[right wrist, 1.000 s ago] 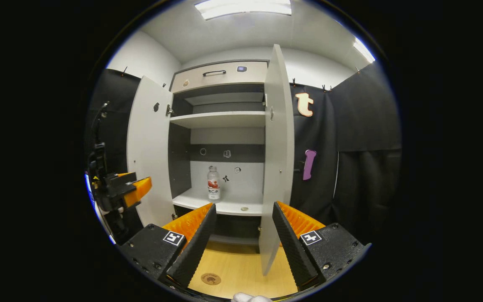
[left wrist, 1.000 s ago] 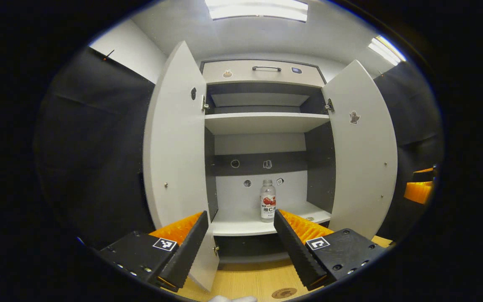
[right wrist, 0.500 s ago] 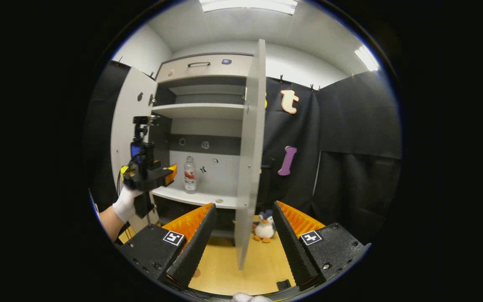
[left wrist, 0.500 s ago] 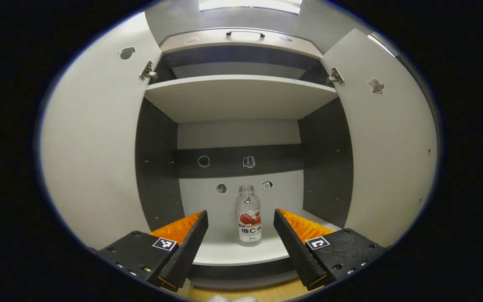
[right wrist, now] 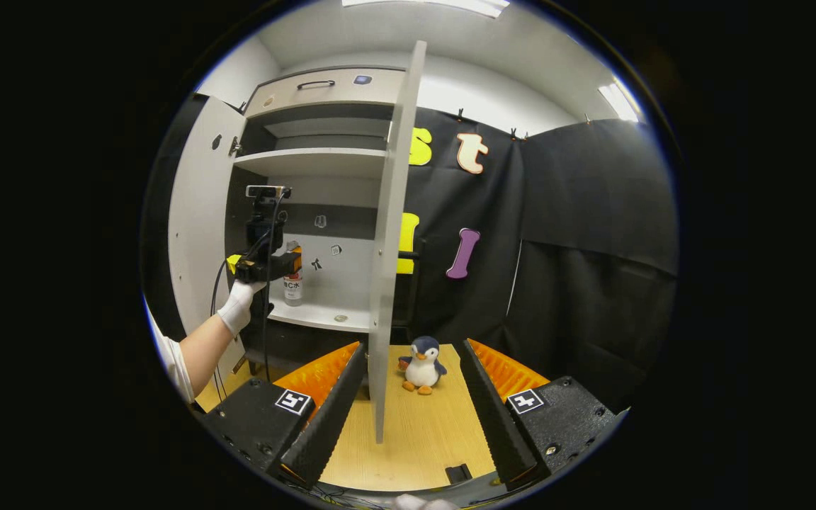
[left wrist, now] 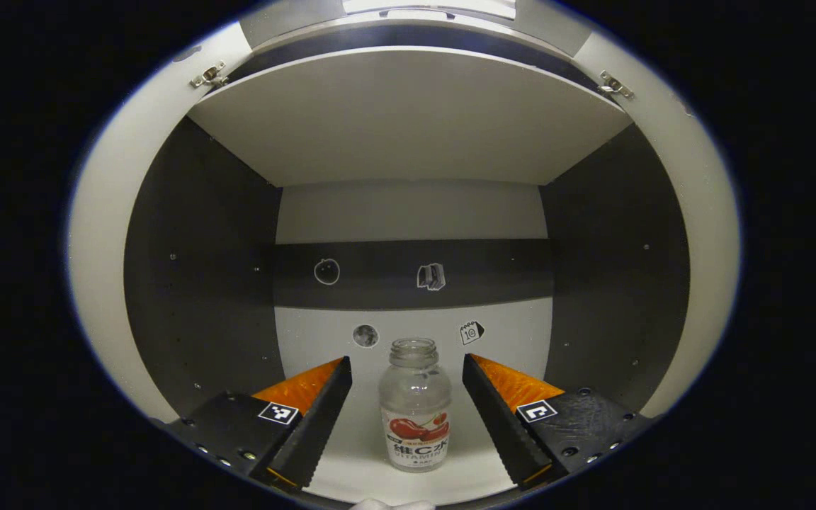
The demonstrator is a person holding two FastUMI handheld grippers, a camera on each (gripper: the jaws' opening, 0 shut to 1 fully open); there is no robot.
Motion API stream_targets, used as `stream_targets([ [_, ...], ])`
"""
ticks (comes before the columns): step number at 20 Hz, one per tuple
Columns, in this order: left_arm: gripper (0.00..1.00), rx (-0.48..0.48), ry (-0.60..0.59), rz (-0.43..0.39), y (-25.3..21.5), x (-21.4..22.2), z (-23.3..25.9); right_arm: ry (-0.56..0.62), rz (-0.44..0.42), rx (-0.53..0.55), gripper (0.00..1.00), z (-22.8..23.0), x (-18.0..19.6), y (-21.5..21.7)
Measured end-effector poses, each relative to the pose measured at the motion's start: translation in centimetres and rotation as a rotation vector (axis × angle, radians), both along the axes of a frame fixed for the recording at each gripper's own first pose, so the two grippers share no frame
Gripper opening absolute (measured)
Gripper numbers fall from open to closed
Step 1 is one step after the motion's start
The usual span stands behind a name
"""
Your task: Grasp the bottle in the cabinet with the left hand and place it on the coaster, then close the right door with the right hand and the left door with the left hand.
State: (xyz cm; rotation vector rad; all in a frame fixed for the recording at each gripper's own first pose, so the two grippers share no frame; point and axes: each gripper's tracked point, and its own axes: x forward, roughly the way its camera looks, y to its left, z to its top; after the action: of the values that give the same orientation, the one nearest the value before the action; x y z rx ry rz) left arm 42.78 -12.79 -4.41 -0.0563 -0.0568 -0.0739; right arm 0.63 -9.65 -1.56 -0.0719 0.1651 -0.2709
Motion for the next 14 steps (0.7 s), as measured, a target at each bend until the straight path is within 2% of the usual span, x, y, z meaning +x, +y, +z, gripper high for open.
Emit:
stream_targets([
  [4,0.97,-0.014,0.058,-0.027,-1.2,2.0,-2.3,0.003,-0.02,0.001,0.83,-0.1,-0.3,-1.1],
  [8,0.96,0.004,0.087,-0.02,-1.2,2.4,-3.3,-0.005,-0.042,0.003,0.83,0.3,-1.0,-2.0],
  [9,0.78,0.012,0.092,-0.012,-1.2,2.8,-3.2,-0.009,-0.044,0.003,0.83,0.3,-1.2,-2.1],
  [14,0.76,-0.002,0.008,-0.024,0.3,-1.9,1.1,-0.013,-0.047,-0.002,0.83,0.1,-1.9,-2.3],
])
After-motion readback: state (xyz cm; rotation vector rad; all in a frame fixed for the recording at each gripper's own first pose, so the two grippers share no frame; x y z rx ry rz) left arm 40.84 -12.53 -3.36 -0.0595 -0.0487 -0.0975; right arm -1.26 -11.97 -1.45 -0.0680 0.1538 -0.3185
